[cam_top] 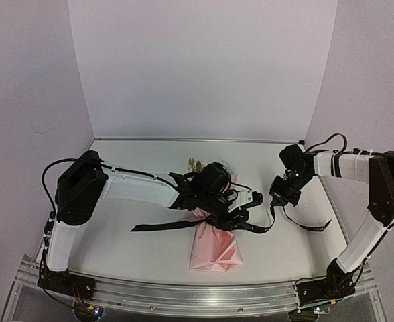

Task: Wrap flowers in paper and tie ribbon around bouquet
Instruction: Cross the ribbon over the folded bouquet.

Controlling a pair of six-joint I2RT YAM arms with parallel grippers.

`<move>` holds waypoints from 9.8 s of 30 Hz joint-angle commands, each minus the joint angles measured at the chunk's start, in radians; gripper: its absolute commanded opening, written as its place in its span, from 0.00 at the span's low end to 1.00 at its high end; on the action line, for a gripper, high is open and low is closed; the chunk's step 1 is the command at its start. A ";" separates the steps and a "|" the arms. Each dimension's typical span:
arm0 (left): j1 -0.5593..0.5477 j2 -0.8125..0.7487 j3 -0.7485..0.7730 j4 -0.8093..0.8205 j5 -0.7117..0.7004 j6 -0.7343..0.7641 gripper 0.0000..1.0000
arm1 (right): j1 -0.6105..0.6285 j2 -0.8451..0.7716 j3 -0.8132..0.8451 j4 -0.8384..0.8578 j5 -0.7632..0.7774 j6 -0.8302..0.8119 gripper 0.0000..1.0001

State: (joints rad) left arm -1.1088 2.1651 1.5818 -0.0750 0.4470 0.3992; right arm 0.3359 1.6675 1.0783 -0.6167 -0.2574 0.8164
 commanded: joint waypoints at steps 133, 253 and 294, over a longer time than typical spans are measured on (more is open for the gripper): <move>0.220 -0.311 -0.017 -0.375 -0.367 -0.254 0.06 | 0.279 -0.046 0.343 -0.177 -0.143 -0.434 0.25; -0.029 -0.235 -0.265 0.221 -0.072 -0.962 0.09 | 0.209 0.219 0.457 -0.068 -0.390 -0.249 0.00; 0.171 -0.502 -0.577 0.321 -0.027 -0.549 0.40 | 0.402 0.119 0.486 -0.225 -0.353 -0.264 0.01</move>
State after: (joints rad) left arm -0.9379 1.6130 0.9313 0.2437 0.3853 -0.2247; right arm 0.7357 1.8210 1.5175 -0.8163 -0.6178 0.5684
